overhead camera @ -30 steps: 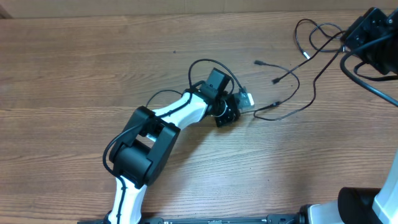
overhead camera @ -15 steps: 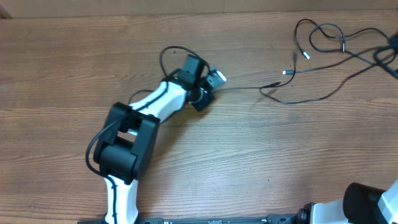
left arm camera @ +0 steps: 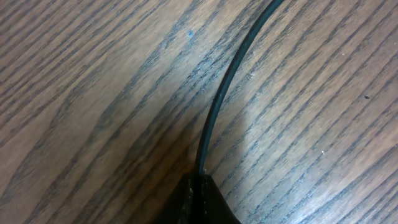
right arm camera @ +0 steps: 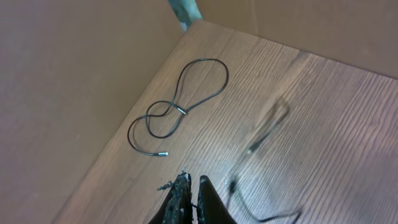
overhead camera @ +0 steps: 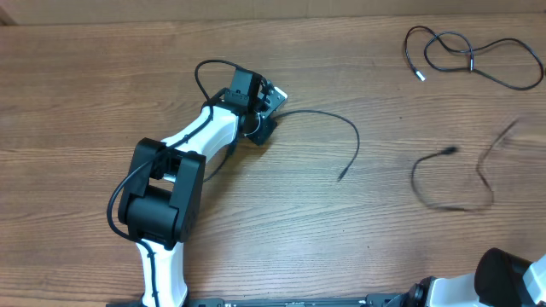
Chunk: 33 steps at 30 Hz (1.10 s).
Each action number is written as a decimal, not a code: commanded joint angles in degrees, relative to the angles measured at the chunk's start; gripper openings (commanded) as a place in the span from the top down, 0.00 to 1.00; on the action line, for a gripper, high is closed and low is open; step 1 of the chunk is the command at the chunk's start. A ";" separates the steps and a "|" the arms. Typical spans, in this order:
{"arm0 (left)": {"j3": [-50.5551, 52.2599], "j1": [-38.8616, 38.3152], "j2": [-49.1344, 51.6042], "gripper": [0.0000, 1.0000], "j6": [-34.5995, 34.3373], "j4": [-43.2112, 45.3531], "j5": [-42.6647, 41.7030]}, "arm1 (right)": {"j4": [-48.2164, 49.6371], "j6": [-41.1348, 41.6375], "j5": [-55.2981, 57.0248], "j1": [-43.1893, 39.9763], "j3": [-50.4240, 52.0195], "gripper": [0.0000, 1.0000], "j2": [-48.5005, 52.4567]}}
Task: Untangle cables
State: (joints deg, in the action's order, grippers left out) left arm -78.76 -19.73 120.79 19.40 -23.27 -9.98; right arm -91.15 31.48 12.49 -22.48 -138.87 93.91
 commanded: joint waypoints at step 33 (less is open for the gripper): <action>2.64 -0.24 3.58 0.96 -1.18 1.20 -13.94 | -3.85 -3.91 -8.20 -0.42 20.13 0.00 7.17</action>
State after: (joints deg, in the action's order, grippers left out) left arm -78.13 -19.16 121.30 19.35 -21.39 -20.47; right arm -95.94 28.01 5.08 -22.57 -122.50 101.43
